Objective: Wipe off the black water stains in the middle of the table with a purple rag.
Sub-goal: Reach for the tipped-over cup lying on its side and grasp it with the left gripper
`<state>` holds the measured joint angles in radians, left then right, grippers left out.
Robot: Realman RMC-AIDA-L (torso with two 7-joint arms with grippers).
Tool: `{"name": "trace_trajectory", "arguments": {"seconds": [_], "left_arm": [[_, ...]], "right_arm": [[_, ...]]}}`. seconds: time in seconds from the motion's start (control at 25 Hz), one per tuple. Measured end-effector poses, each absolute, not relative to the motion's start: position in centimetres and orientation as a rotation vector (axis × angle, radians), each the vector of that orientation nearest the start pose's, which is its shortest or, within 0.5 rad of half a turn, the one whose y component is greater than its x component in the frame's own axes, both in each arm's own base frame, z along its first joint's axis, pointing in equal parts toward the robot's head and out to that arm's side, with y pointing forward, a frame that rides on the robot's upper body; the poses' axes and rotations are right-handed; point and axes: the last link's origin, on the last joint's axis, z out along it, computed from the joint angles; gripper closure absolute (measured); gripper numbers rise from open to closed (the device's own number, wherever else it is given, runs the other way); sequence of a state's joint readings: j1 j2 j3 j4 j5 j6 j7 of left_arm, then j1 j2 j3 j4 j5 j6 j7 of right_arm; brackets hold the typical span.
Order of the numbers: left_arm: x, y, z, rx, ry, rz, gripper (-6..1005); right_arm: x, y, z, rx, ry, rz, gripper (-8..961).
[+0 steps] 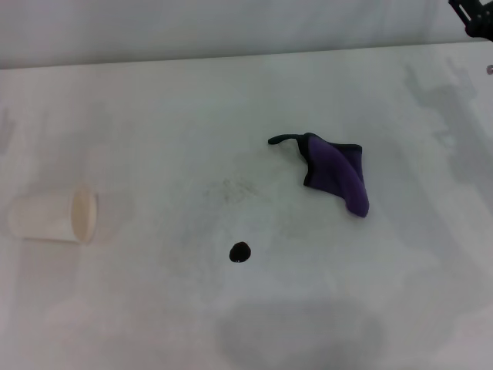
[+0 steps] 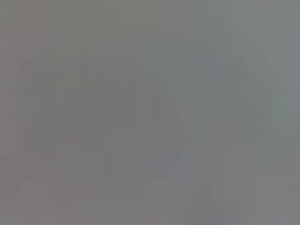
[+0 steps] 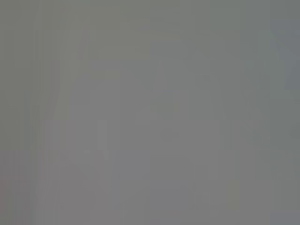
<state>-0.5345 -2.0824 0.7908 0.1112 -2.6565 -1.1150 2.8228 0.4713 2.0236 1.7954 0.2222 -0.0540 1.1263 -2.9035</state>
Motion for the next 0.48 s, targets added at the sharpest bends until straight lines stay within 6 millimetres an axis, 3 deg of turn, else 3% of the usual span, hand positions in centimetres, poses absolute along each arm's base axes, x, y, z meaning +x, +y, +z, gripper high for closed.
{"name": "trace_trajectory", "arguments": {"seconds": [0.16,0.48], "left_arm": [[-34.6,37.2,3.3,-1.361,-0.704,-0.715,113],[-34.6,37.2,2.8,-1.371,-0.725,-0.712,112]], "right_arm": [[32.5,37.5,5.0,-1.534,0.414,0.694,135],[33.0,37.6,4.1,-1.576,0.452,0.643,138]]}}
